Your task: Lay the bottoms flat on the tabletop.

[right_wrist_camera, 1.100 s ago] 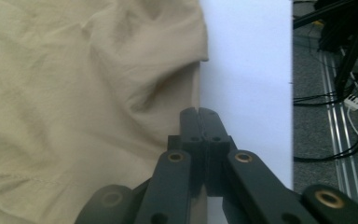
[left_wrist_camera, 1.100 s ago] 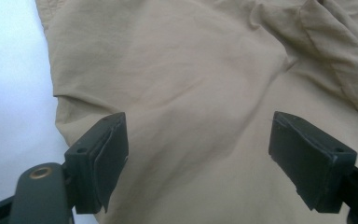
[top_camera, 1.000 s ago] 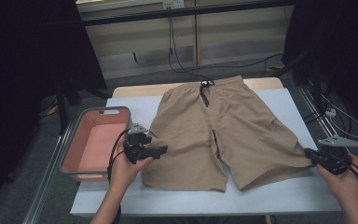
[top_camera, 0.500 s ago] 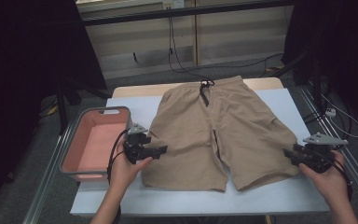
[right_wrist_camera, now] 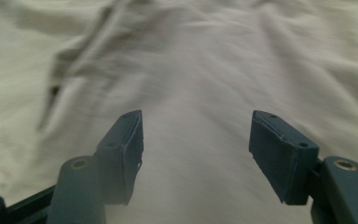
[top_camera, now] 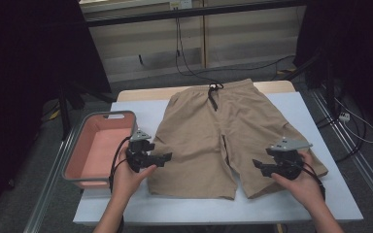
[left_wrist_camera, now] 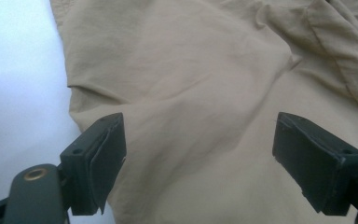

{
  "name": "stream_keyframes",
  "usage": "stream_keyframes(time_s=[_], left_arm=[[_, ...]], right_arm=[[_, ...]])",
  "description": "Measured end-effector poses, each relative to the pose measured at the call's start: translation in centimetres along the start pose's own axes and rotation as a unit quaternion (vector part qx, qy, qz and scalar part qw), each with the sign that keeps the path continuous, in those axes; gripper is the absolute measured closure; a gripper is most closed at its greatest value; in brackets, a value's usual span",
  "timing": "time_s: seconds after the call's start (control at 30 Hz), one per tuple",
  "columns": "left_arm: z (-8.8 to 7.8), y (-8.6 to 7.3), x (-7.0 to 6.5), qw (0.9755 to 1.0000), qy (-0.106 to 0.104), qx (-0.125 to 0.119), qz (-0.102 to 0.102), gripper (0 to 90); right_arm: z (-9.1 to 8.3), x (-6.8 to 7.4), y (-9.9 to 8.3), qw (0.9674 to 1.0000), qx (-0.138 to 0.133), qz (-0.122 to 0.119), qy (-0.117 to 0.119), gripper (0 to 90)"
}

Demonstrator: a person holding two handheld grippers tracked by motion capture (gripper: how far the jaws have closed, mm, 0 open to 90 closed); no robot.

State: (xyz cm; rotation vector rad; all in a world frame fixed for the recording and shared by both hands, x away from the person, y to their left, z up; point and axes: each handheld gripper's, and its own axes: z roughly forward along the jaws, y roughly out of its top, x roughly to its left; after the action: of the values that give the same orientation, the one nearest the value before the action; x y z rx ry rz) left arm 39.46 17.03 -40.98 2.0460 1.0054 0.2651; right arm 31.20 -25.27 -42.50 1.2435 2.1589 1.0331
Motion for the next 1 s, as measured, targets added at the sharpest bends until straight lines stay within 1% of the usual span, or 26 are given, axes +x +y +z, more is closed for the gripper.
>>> stream_keyframes(time_s=[0.03, 0.17, 0.2, 0.3, 0.33, 0.47, 0.6, 0.67, 0.73, 0.77, 0.83, 0.87, 0.9, 0.93, 1.0], left_arm=[[0.0, 0.0, 0.0, 1.0, -0.002, 0.0, -0.002, 17.2], [0.1, -0.2, 0.1, 1.0, -0.001, 0.004, -0.001, 17.3], [0.1, -0.3, 0.1, 1.0, -0.001, 0.004, -0.003, 17.3], [0.3, -0.3, 0.0, 1.0, -0.001, 0.008, -0.002, 17.4], [0.3, -0.4, 0.1, 1.0, 0.0, 0.009, 0.001, 17.4], [0.5, -0.4, 0.0, 0.9999, 0.0, 0.01, -0.001, 17.5], [0.6, -0.5, 0.1, 0.9999, 0.001, 0.013, 0.001, 17.6], [0.5, -0.4, 0.1, 0.9999, 0.001, 0.011, 0.001, 17.7], [0.5, -0.5, 0.1, 0.9999, 0.001, 0.012, -0.002, 17.8], [0.6, -0.5, 0.2, 0.9999, 0.002, 0.011, -0.001, 17.8], [0.6, -0.5, 0.2, 0.9999, 0.001, 0.015, -0.002, 17.8], [0.6, -0.6, 0.2, 0.9999, 0.001, 0.015, -0.001, 17.8], [0.6, -0.5, 0.2, 0.9999, 0.0, 0.017, 0.002, 17.8], [0.6, -0.6, 0.2, 0.9999, 0.001, 0.015, -0.002, 17.9], [0.7, -0.6, 0.2, 0.9998, 0.0, 0.017, -0.001, 18.0]], right_arm=[[0.3, 0.5, 0.2, 1.0, 0.001, -0.005, 0.006, 36.1], [1.2, 1.9, 0.9, 0.9996, -0.001, -0.013, 0.026, 36.4], [1.3, 2.1, 1.0, 0.9995, -0.002, -0.016, 0.028, 36.5], [2.0, 2.9, 1.5, 0.9991, -0.005, -0.019, 0.037, 36.5], [2.2, 3.1, 1.6, 0.999, -0.005, -0.021, 0.039, 36.5], [2.9, 3.7, 1.9, 0.9986, -0.001, -0.025, 0.046, 36.5], [3.4, 4.6, 2.4, 0.9982, -0.005, -0.03, 0.053, 37.5], [3.6, 4.9, 2.7, 0.998, -0.007, -0.029, 0.056, 37.3], [4.1, 5.2, 2.9, 0.9983, -0.006, -0.026, 0.052, 39.0], [4.3, 5.3, 2.9, 0.9983, -0.003, -0.026, 0.052, 42.1], [4.9, 5.8, 2.9, 0.9983, 0.009, -0.037, 0.045, 52.6], [5.3, 5.9, 2.8, 0.9983, 0.017, -0.043, 0.036, 61.9], [5.5, 5.9, 2.8, 0.9981, 0.021, -0.048, 0.034, 69.7], [5.7, 5.8, 2.7, 0.9979, 0.021, -0.053, 0.032, 75.0], [5.8, 5.7, 2.6, 0.9976, 0.029, -0.05, 0.038, 84.3]])
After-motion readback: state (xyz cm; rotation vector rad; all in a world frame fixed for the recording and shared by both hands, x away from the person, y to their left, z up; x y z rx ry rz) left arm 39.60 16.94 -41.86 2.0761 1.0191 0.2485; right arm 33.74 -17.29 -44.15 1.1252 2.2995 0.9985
